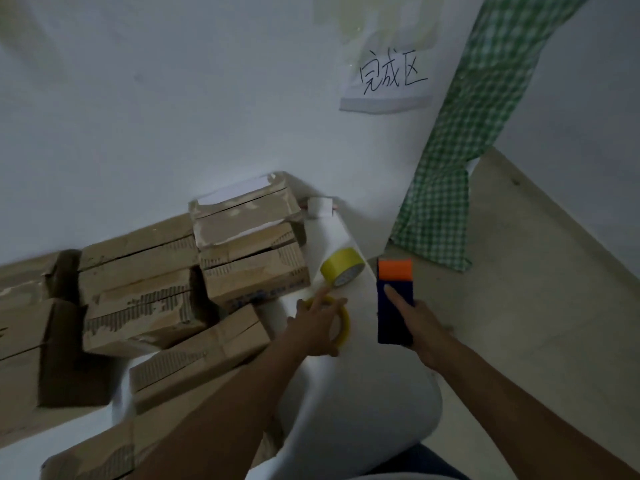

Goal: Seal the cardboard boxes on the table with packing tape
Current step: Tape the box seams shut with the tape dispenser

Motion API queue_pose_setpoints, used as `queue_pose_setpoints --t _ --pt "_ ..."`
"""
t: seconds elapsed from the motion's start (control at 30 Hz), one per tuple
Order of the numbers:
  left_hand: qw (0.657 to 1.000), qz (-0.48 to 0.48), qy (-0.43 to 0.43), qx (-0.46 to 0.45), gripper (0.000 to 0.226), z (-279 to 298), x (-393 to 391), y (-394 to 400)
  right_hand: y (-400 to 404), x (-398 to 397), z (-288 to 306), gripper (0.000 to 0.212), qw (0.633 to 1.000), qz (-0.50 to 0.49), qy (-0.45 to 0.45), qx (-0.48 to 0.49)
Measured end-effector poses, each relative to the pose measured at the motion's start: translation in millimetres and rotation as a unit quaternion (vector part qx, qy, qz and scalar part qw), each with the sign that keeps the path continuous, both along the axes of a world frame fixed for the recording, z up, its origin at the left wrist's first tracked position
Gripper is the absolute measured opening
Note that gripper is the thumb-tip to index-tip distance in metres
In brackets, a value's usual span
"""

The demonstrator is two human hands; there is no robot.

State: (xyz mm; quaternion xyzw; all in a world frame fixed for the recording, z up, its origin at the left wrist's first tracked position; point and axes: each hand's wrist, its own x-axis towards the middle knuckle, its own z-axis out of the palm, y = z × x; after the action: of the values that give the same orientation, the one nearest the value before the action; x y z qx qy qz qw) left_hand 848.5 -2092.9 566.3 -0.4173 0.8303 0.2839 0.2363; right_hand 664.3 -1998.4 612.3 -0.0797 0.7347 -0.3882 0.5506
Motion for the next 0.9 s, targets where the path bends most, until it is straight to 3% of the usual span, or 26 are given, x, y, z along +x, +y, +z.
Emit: queue_pose_setpoints --t 0.1,0.17,0.27,0.33,0.43,0.53,0.63,0.7,0.8,0.9 --pt "0.999 0.032 0.014 0.01 0.084 -9.1 -10.8 -5.8 -6.5 -8.6 1.0 0.08 0.999 0.014 -0.023 -0.018" --pt "0.998 0.045 0.033 -0.038 0.072 -9.5 -14.2 -10.0 -10.9 -13.0 -0.2 0.091 0.998 0.028 -0.038 -0.036" --pt "0.964 0.144 0.172 -0.14 0.038 -4.5 -16.1 -16.3 -18.1 -18.2 -5.1 0.085 0.996 0.044 -0.058 -0.054" --pt "0.914 0.275 0.265 -0.136 0.017 2.0 -17.1 -16.4 -23.4 -23.0 -10.4 0.075 0.994 0.041 -0.073 -0.064" --pt "0.816 0.485 0.313 0.036 0.015 7.3 -26.5 -15.6 -30.7 -30.5 -11.5 0.068 0.992 0.045 -0.09 -0.074" --pt "0.708 0.575 0.343 0.223 0.02 8.8 -45.4 -11.2 -37.0 -38.0 -10.6 0.06 0.993 0.041 -0.074 -0.085" --pt "0.601 0.628 0.374 0.323 0.019 8.9 -63.1 -9.5 -42.5 -47.3 -10.9 0.053 0.993 0.025 -0.07 -0.093" --pt "0.525 0.67 0.374 0.367 0.026 8.5 -73.7 -11.5 -44.8 -54.1 -11.9 0.048 0.993 0.028 -0.058 -0.097" --pt "0.45 0.708 0.379 0.391 0.056 4.6 -91.7 -18.1 -45.9 -61.9 -16.2 0.044 0.994 0.033 -0.039 -0.1" --pt "0.389 0.755 0.406 0.339 0.04 4.6 -106.2 -24.9 -44.6 -64.0 -18.2 0.048 0.992 0.026 -0.042 -0.114"
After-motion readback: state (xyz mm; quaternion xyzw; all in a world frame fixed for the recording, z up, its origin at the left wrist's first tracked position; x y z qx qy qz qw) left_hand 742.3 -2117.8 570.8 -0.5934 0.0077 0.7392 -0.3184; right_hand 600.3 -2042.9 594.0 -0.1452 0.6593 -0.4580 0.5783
